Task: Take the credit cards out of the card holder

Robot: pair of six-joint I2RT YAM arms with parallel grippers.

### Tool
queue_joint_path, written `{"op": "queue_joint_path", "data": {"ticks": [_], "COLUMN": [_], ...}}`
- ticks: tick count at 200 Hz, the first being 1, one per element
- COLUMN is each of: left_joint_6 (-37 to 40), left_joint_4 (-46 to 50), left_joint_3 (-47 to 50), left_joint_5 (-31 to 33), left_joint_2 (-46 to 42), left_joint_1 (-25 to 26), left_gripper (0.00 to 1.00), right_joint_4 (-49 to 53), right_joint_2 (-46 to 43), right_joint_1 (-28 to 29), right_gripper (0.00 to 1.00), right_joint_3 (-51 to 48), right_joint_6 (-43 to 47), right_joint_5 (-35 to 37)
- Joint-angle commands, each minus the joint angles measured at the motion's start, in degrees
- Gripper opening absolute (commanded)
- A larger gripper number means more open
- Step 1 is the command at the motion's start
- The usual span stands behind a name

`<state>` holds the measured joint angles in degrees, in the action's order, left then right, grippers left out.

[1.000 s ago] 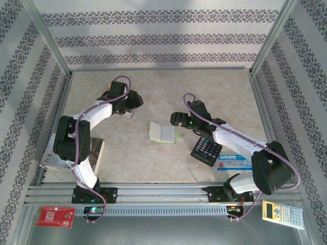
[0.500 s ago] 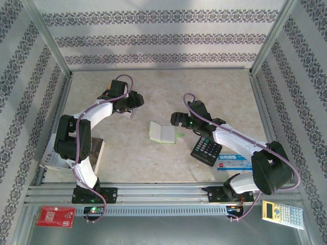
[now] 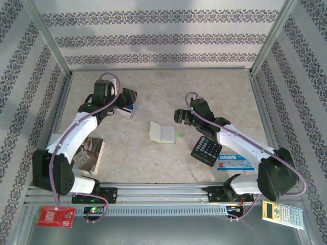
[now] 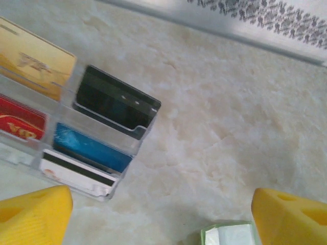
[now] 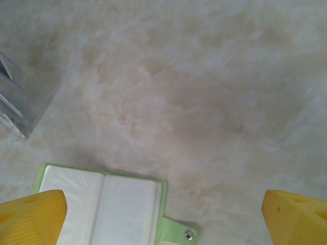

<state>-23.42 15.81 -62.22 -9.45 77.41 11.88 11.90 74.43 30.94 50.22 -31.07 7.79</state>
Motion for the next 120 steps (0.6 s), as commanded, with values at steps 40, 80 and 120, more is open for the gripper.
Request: {"op": "queue_joint_path", "data": {"ticks": [40, 80, 120], "left_joint_6": [7.3, 9.4, 11.6], "left_joint_4": [-7.5, -18.0, -32.1], "left_joint_3": [12.0, 24.8, 37.1], "left_joint_5": [10.9, 29.1, 44.1], "left_joint_2": [-11.8, -19.1, -22.9], "left_joint_1": [-0.8, -0.8, -1.0], "left_gripper": [1.0, 1.0, 1.0], "right_joint_4": [1.1, -3.3, -14.5], "right_joint_2": [-7.7, -13.9, -21.1], "right_joint_1": [-0.2, -2.1, -8.7], "right_gripper": [0.98, 0.98, 0.98], "right_joint_3": [-0.9, -7.5, -19.8], "right_joint_6": [7.3, 11.6, 15.8], "right_joint_5": [12.0, 23.5, 28.9]}}
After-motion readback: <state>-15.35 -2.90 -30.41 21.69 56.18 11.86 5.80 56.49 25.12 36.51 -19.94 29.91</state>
